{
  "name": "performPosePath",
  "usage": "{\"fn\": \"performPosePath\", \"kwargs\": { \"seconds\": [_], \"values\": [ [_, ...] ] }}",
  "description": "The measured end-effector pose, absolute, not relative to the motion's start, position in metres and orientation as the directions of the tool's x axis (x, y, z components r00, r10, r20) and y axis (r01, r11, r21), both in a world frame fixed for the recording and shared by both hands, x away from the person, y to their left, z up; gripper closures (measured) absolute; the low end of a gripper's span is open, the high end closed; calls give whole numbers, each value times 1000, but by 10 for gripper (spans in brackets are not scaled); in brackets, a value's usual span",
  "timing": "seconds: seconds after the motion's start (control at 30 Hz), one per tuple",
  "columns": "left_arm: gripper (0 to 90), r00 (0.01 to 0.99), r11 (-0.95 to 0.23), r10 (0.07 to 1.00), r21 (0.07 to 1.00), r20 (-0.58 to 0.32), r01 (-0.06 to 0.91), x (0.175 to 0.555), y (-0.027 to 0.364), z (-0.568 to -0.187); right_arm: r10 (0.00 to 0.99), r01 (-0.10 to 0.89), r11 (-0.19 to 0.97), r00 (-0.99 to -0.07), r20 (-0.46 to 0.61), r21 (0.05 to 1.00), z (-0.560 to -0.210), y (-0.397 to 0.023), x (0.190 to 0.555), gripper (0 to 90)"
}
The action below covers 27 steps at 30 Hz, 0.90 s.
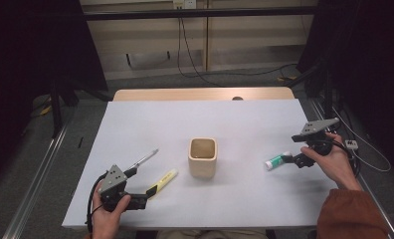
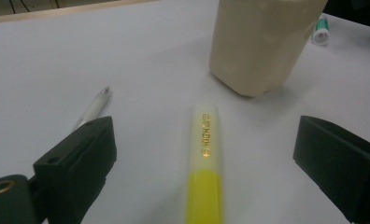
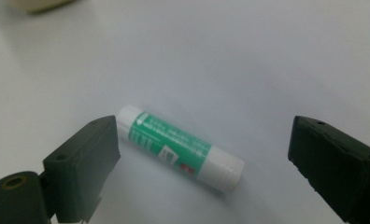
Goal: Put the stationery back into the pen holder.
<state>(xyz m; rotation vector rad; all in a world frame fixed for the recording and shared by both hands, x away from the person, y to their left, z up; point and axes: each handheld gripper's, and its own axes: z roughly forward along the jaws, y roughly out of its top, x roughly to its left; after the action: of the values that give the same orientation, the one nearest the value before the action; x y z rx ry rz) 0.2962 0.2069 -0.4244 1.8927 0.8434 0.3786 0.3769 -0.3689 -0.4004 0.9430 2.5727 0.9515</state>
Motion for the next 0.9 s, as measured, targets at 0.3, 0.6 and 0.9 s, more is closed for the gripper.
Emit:
{"fn": "performPosePath", "kwargs": {
  "seconds": [0.3,0.6,0.9],
  "values": [
    [59,709,-273,698,879,-99,392,297,207,-425,511,416,715,-860,-14,563,-401,-364,396,179],
    [64,718,-281,690,878,-96,387,296,206,-424,404,341,814,-914,-35,471,-405,-355,400,253],
    [64,716,-281,691,877,-97,390,296,206,-425,349,306,870,-936,-44,386,-420,-352,406,300]
  ]
}}
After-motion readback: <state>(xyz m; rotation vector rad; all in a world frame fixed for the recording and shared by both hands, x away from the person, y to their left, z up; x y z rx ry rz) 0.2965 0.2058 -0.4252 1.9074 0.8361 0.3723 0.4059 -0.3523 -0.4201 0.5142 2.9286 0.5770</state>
